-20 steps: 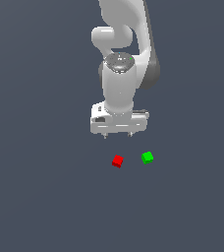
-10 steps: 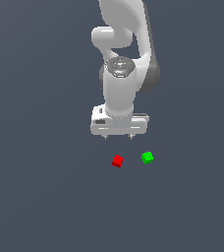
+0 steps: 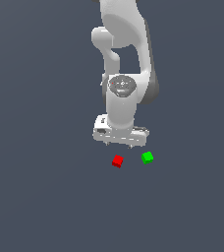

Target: Stack the red cube on top of the green cube.

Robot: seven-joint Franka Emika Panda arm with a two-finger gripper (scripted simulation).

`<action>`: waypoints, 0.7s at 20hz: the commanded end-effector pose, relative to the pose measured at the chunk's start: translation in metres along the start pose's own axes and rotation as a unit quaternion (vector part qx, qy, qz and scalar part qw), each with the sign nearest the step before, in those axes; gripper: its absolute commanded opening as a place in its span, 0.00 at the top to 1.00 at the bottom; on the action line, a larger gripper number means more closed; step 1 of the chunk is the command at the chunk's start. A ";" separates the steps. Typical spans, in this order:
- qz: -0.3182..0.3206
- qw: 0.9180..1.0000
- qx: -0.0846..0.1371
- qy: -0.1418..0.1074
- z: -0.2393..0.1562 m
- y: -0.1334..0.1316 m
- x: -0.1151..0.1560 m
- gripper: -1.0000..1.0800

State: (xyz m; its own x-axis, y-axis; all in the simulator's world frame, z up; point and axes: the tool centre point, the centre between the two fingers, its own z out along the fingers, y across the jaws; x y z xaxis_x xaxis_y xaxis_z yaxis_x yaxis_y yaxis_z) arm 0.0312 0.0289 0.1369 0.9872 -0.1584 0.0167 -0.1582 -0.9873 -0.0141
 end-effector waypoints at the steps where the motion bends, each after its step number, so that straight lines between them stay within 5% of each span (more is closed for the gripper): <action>1: 0.030 1.000 -0.002 -0.002 0.015 -0.001 0.004 0.04; 14: 0.133 0.991 -0.008 -0.007 0.066 -0.002 0.021 0.04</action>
State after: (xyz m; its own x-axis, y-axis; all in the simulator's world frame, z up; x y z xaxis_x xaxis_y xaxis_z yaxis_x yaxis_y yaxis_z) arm 0.0514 0.0288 0.0747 0.9173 -0.3982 0.0010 -0.3982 -0.9173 0.0000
